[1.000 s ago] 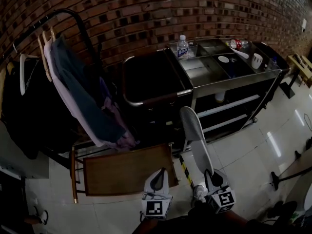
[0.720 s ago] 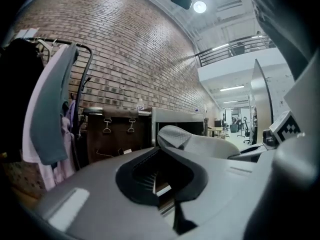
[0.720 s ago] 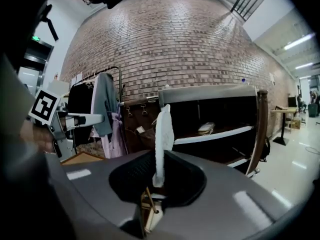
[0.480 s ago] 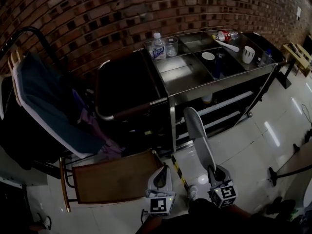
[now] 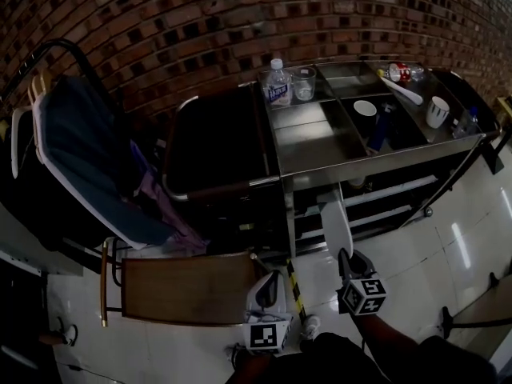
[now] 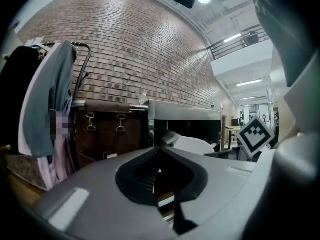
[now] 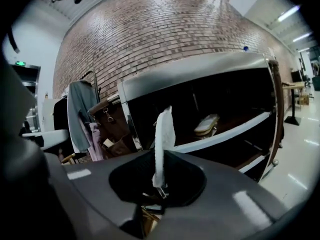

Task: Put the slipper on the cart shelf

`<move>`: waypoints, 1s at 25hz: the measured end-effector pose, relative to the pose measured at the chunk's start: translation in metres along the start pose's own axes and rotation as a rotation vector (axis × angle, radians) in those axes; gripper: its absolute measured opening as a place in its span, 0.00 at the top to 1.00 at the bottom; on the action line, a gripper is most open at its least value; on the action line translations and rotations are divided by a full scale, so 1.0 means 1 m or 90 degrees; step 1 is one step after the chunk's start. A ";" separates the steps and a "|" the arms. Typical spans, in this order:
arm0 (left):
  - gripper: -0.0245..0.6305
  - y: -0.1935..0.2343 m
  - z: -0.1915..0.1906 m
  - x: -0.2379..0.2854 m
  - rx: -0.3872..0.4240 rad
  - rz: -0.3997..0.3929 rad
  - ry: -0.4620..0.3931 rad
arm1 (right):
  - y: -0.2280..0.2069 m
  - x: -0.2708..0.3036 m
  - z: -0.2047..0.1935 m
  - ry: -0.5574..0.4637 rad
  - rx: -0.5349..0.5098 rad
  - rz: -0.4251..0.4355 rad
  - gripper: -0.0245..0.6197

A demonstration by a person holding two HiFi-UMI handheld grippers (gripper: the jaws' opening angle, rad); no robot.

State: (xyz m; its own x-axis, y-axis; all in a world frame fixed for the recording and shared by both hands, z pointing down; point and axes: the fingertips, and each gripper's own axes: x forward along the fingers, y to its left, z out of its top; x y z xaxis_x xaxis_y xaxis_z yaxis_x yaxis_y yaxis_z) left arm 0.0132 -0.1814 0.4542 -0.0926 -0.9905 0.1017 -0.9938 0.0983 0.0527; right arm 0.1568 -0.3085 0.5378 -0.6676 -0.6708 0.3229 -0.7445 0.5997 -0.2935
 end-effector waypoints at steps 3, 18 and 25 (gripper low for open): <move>0.94 0.001 0.002 0.006 0.004 0.022 0.003 | -0.002 0.027 0.010 0.004 0.025 0.025 0.90; 0.94 0.016 0.007 0.042 0.000 0.035 0.006 | -0.017 0.157 0.026 0.098 0.168 0.034 0.90; 0.94 0.020 -0.005 0.045 -0.020 0.039 0.021 | -0.017 0.183 0.031 0.107 0.097 0.004 0.89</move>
State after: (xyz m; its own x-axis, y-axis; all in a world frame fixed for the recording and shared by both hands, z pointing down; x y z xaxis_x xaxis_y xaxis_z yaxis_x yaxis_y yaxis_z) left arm -0.0106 -0.2238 0.4645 -0.1512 -0.9787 0.1387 -0.9838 0.1627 0.0759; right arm 0.0474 -0.4553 0.5745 -0.6734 -0.5774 0.4617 -0.7393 0.5225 -0.4248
